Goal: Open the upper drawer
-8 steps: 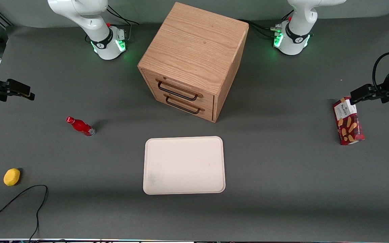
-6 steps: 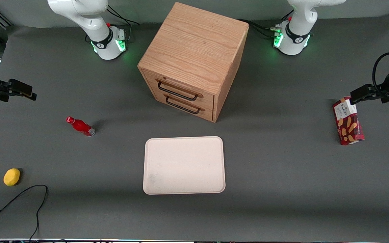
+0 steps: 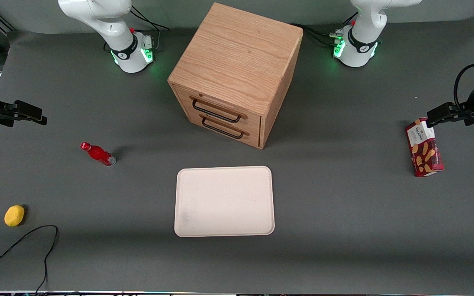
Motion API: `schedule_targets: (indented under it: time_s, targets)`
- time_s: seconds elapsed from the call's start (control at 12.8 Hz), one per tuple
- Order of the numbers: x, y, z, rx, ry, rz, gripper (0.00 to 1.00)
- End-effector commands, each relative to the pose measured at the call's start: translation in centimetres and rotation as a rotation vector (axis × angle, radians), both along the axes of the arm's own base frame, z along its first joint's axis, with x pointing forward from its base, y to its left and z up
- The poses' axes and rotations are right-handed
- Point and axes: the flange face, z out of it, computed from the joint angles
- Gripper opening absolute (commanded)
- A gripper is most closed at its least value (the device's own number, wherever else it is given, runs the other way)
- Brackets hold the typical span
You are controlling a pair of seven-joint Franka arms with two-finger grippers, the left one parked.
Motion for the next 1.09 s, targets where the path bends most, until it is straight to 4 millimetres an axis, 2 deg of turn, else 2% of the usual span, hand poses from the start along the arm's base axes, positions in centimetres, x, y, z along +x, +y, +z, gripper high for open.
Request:
schedule_targets:
  time_s: [0.0, 0.39, 0.78, 1.01]
  targets:
    - [0.3, 0.0, 0.8, -0.006, -0.005, 0.024, 1.0]
    - [0.4, 0.1, 1.3, -0.008, -0.025, 0.039, 1.0]
    - [0.3, 0.0, 0.6, 0.007, -0.003, 0.033, 1.0]
    - [0.3, 0.3, -0.8, 0.007, 0.011, 0.035, 1.0]
